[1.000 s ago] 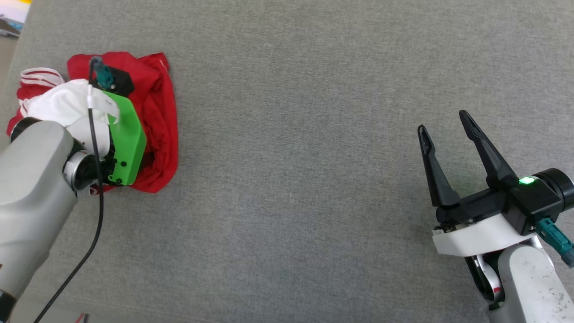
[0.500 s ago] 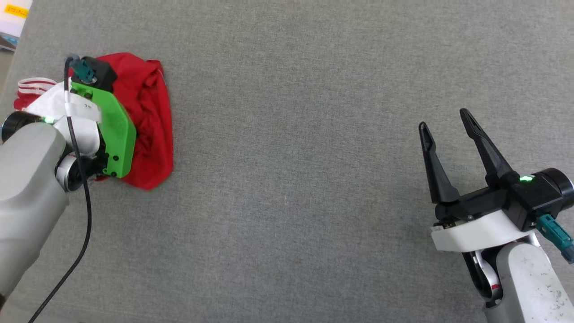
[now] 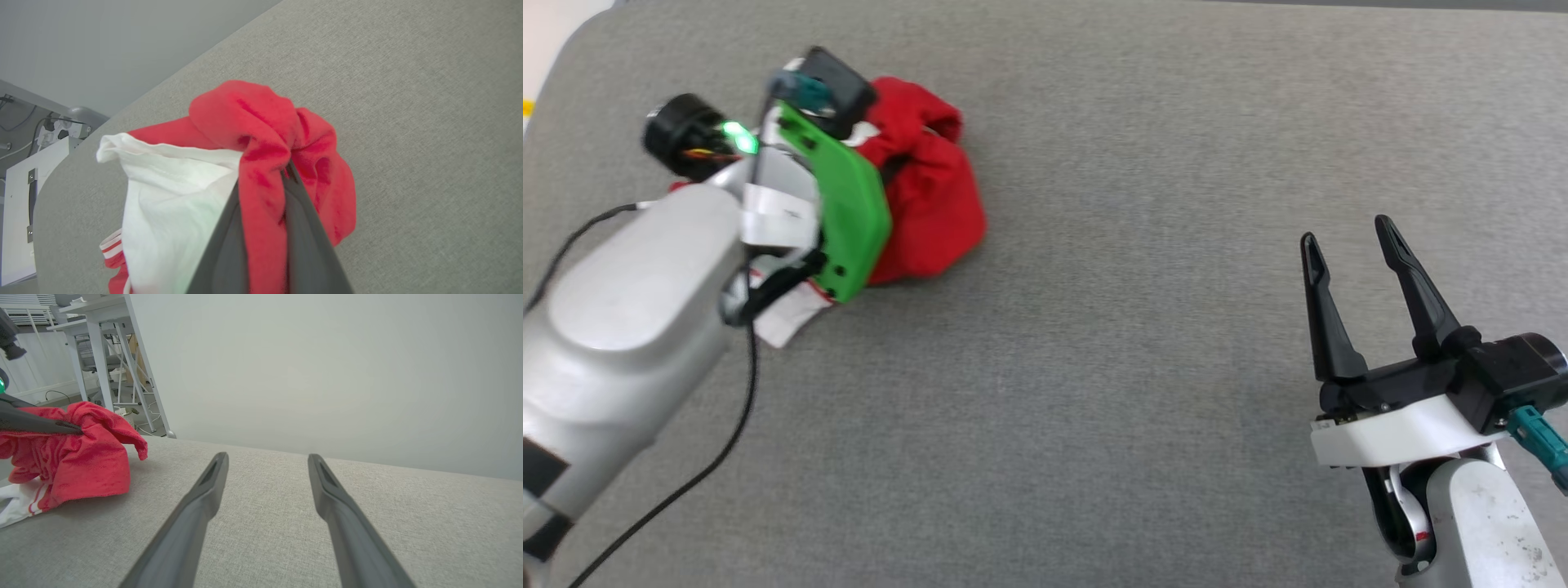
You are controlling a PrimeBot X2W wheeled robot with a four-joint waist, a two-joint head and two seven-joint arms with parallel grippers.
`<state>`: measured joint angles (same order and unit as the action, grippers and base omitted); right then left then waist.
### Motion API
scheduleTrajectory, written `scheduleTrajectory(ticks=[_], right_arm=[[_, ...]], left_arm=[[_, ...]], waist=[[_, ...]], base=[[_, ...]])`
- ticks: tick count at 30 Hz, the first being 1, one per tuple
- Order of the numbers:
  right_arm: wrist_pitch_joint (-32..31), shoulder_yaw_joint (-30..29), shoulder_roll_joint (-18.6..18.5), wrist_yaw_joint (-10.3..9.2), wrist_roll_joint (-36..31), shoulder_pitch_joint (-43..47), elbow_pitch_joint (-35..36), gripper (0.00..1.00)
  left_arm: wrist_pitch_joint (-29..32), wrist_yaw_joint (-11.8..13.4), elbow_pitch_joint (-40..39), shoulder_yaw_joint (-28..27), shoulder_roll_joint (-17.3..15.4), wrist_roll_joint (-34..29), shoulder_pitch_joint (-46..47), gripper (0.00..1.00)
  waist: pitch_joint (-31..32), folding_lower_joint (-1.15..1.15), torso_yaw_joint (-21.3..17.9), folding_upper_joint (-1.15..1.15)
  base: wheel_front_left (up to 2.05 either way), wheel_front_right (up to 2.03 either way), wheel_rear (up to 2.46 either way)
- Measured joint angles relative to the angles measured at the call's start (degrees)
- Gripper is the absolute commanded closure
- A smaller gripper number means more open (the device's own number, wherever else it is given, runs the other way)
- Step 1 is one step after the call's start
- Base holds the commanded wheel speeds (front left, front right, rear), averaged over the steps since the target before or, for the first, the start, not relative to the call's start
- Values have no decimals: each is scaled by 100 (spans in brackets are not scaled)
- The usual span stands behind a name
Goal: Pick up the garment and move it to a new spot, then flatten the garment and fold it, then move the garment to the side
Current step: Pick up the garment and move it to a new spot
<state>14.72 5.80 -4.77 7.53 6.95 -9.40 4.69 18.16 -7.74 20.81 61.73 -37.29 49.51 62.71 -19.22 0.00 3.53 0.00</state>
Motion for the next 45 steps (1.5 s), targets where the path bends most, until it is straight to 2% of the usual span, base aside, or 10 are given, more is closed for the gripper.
scheduleTrajectory(ticks=[5,12,16,18,25,29,30,31,41,45], right_arm=[[1,-140,90,0,15,19,52,0],[0,-586,157,0,14,112,142,0],[1,-751,169,0,35,110,191,0],[1,-821,174,0,112,103,222,0],[1,-842,179,0,243,-43,243,0],[1,-805,179,0,243,-66,222,0],[1,-797,179,0,243,-75,215,0],[0,-793,179,0,242,-79,210,0],[1,-939,186,0,186,90,125,0],[1,-935,188,0,169,240,107,0]], left_arm=[[-179,0,-266,408,470,-167,136,100],[-560,0,-259,985,1557,-234,401,100],[-561,0,-223,1139,2138,-335,399,100],[-326,0,-268,1139,2386,-549,316,100],[850,1,-592,1176,2717,-1370,-1054,100],[902,1,-581,1166,2717,-1484,-1216,100],[810,1,-550,1165,2718,-1488,-1216,65],[683,1,-517,1168,2718,-1502,-1216,0],[-1918,1,-19,1054,2988,-1310,-1057,0],[-2793,313,235,635,2983,-1310,-1044,0]], waist=[[68,0,-342,0],[77,0,-852,0],[4,0,-1068,0],[-82,0,-1147,0],[-492,0,-1387,0],[-594,0,-1438,0],[-598,0,-1439,0],[-592,0,-1434,0],[-143,0,-1233,0],[132,0,-1089,0]], base=[[0,0,0],[0,0,0],[0,0,0],[0,0,0],[0,0,0],[0,0,0],[0,0,0],[0,0,0],[0,0,0],[0,0,0]])
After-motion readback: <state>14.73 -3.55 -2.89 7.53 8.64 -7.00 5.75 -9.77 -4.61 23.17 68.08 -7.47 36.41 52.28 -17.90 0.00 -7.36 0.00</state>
